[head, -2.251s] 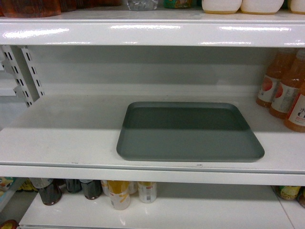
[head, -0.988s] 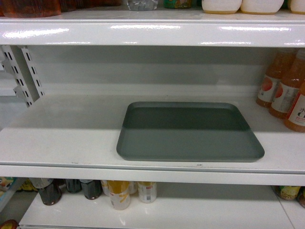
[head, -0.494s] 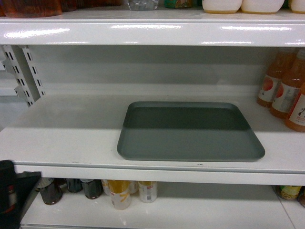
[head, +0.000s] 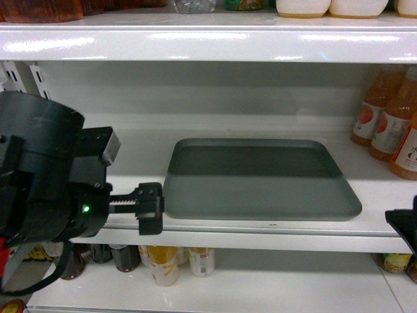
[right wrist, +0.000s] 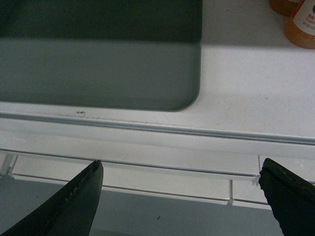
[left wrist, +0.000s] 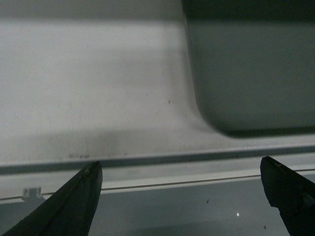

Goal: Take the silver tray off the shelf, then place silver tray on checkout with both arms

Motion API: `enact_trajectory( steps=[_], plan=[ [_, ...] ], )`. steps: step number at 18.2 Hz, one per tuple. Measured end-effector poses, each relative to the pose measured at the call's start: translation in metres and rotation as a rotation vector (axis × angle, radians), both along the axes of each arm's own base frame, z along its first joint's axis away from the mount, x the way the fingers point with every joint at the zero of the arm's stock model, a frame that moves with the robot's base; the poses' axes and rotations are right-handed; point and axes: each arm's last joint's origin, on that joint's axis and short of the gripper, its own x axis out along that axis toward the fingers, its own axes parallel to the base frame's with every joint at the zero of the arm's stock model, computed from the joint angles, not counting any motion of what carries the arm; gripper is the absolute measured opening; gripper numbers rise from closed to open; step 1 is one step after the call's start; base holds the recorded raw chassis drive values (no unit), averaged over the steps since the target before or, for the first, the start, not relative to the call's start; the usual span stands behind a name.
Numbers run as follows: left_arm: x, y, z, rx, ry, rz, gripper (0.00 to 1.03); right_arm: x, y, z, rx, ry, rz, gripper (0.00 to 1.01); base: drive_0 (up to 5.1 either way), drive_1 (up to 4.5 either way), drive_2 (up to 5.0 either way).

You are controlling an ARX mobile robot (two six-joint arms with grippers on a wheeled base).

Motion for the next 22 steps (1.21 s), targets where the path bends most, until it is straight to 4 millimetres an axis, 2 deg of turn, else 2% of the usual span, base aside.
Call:
enact_trajectory(
  steps=[2, 10, 12, 15, 17, 19, 20, 22],
  plan=[
    [0.024, -0.012, -0.003, 0.001, 0.002, -0.003, 0.98, 0.031, 0.005, -0.007, 0.013, 0.011, -0.021, 0.98, 0.0, 0.0, 0.0],
    [0.056, -0.026, -0.019, -0.009, 0.052, 0.017, 0.98, 0.091, 0.022, -0.02, 0.026, 0.035, -0.044, 0.98, 0.0, 0.0, 0.0],
    [0.075, -0.021, -0.022, 0.003, 0.06, 0.047, 0.98, 0.133, 0.027, -0.038, -0.019, 0.075, -0.093, 0.98, 0.0, 0.0, 0.0],
    [0.079, -0.019, -0.027, 0.024, 0.083, 0.062, 0.98, 0.169, 0.03, -0.053, -0.051, 0.123, -0.123, 0.98, 0.0, 0.0, 0.0],
    [0.08, -0.019, -0.033, 0.039, 0.099, 0.064, 0.98, 0.18, 0.031, -0.067, -0.067, 0.173, -0.129, 0.98, 0.0, 0.0, 0.0],
    [0.081, -0.019, -0.032, 0.04, 0.101, 0.063, 0.98, 0.183, 0.031, -0.073, -0.071, 0.204, -0.128, 0.95, 0.0, 0.0, 0.0],
    [0.082, -0.019, -0.032, 0.042, 0.106, 0.063, 0.98, 0.183, 0.031, -0.074, -0.072, 0.211, -0.128, 0.91, 0.0, 0.0, 0.0],
    [0.083, -0.021, -0.033, 0.064, 0.125, 0.054, 0.98, 0.186, 0.031, -0.077, -0.07, 0.233, -0.125, 0.79, 0.0, 0.0, 0.0]
  ],
)
